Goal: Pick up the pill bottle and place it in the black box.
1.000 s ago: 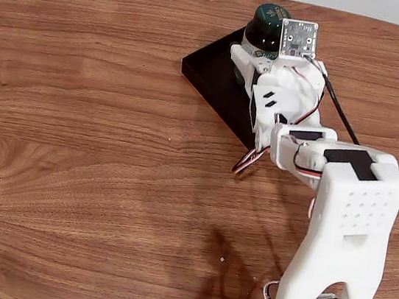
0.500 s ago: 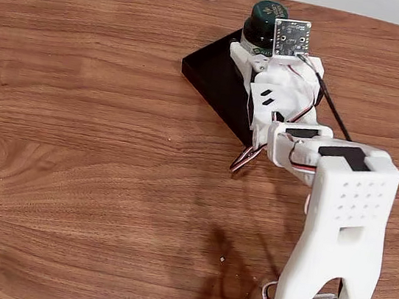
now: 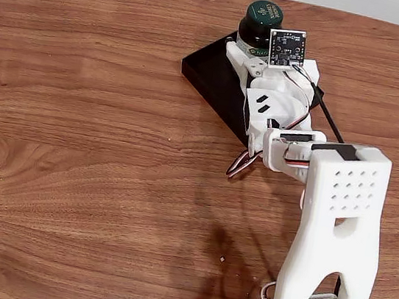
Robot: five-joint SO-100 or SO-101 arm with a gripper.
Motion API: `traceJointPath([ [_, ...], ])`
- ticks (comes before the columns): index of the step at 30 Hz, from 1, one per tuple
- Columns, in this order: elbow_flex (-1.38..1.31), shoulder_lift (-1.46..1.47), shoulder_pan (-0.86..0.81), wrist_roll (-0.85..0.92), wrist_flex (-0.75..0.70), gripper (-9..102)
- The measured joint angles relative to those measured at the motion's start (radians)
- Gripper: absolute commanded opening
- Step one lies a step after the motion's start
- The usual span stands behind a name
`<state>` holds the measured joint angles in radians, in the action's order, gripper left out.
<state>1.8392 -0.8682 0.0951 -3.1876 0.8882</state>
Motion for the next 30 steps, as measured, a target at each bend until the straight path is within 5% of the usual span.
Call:
traceJointPath([
  [11, 0.0, 0.0, 0.002, -0.006, 0.0, 17],
  [18, 0.017, 0.0, 0.003, -0.031, 0.002, 34],
  [30, 0.121, -0.029, 0.009, -0.043, -0.031, 44],
])
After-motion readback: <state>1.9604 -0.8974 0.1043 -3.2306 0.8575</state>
